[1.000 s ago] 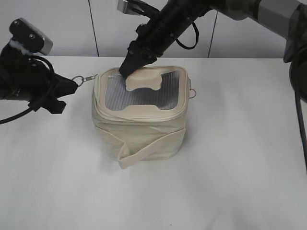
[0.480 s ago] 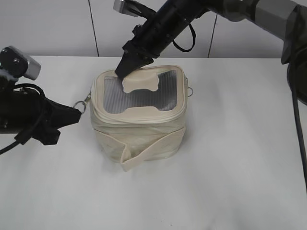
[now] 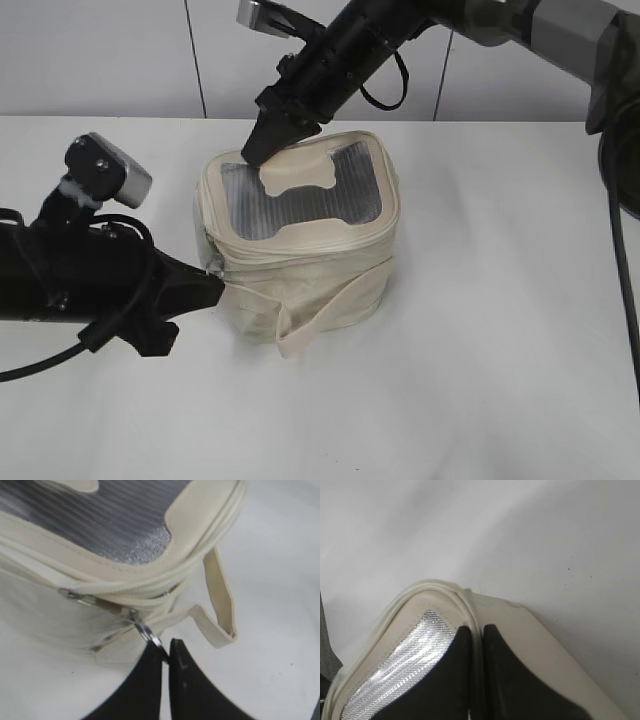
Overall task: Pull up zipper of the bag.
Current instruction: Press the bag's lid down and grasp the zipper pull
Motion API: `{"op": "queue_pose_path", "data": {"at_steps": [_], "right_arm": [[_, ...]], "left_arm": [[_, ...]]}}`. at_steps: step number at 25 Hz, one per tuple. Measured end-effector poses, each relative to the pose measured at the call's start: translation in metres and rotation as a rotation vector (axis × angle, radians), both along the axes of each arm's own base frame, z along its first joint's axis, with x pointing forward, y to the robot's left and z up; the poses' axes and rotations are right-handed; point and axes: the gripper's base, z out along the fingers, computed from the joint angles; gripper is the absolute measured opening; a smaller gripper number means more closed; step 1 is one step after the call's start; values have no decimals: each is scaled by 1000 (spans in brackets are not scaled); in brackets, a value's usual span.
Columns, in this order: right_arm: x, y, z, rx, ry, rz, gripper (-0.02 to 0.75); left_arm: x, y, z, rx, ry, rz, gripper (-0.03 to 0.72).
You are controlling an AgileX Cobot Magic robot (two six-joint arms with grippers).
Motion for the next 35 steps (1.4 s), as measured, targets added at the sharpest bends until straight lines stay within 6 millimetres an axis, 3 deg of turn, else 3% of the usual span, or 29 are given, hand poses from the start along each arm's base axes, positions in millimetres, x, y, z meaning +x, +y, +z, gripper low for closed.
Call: {"op": "queue_pose_path", "data": {"at_steps": [6, 16, 25, 30, 35], "right_arm": [[0, 0, 0, 0, 5, -4, 43], [0, 0, 0, -1, 17, -16, 43], [0, 1, 0, 1, 24, -23, 43], [0, 1, 0, 1, 24, -23, 43], [0, 0, 0, 0, 23, -24, 43]], "left_arm": [[-4, -2, 0, 38, 29, 22, -4], [-22, 4, 33, 43, -94, -48, -4], [-25, 2, 32, 20, -65, -70, -4], [-27, -13, 22, -6, -21, -106, -4], [-15, -41, 23, -31, -18, -165, -4]]}}
